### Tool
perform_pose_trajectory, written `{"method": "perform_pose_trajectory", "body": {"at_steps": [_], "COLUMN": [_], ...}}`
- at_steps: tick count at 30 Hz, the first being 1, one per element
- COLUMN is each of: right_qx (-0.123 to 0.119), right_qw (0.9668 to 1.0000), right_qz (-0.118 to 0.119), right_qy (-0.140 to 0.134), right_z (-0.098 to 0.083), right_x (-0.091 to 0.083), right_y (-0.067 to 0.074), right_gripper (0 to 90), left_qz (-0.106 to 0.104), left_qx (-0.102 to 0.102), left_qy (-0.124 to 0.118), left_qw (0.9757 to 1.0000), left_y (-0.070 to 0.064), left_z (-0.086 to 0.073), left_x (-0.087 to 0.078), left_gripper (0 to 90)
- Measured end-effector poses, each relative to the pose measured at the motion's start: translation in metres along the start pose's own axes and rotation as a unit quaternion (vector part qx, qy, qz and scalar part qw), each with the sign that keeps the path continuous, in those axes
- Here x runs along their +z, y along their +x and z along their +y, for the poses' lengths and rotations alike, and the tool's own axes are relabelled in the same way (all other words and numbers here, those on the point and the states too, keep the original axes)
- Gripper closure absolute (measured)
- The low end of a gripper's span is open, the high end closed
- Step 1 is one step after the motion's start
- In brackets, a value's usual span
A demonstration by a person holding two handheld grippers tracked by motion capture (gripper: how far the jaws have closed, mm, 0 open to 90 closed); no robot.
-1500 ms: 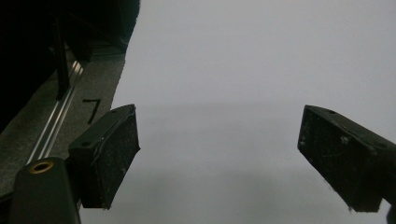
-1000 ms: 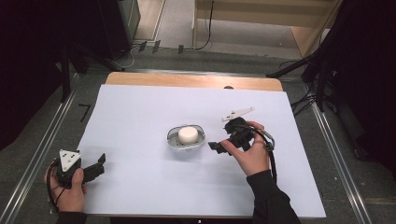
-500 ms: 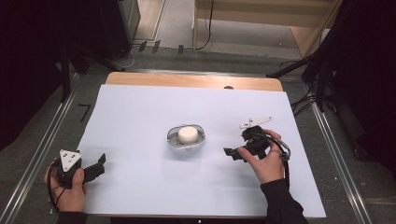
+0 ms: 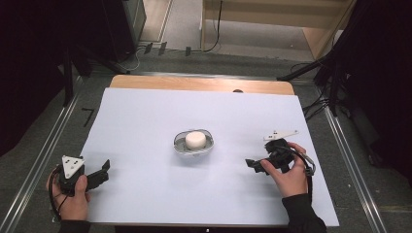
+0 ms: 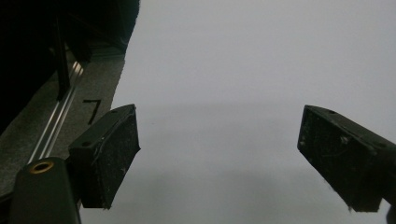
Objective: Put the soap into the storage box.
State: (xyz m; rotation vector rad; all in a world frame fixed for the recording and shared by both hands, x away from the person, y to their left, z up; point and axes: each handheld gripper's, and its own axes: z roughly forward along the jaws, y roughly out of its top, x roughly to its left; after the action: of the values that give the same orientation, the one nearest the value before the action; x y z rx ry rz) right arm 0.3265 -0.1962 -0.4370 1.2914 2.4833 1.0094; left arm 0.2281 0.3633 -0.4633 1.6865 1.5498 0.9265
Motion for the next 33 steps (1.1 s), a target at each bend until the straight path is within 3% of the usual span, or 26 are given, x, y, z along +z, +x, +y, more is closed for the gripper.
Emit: {"method": "perform_pose_trajectory", "body": {"at_steps": [12,21,33], "right_qx": [0.010,0.031,0.057], "right_qw": [0.9998,0.9987,0.9970], "right_qz": [-0.014,-0.020,-0.039], "right_qy": [-0.011,-0.035,-0.034], "right_z": [-0.022,-0.046,-0.077], "right_x": [-0.008,-0.022,-0.035], "right_y": [-0.013,-0.030,-0.049], "right_gripper": [3.0,3.0,2.9], "left_qz": [-0.002,-0.002,-0.003], "left_qx": [-0.001,-0.001,0.000], "left_qy": [0.000,0.001,0.001], "left_qw": [1.0000,1.0000,1.0000], "left_y": [0.000,0.001,0.000], "left_z": [0.000,0.000,0.000], "left_x": [0.000,0.000,0.000], "left_gripper": [13.1,13.1,13.2]}}
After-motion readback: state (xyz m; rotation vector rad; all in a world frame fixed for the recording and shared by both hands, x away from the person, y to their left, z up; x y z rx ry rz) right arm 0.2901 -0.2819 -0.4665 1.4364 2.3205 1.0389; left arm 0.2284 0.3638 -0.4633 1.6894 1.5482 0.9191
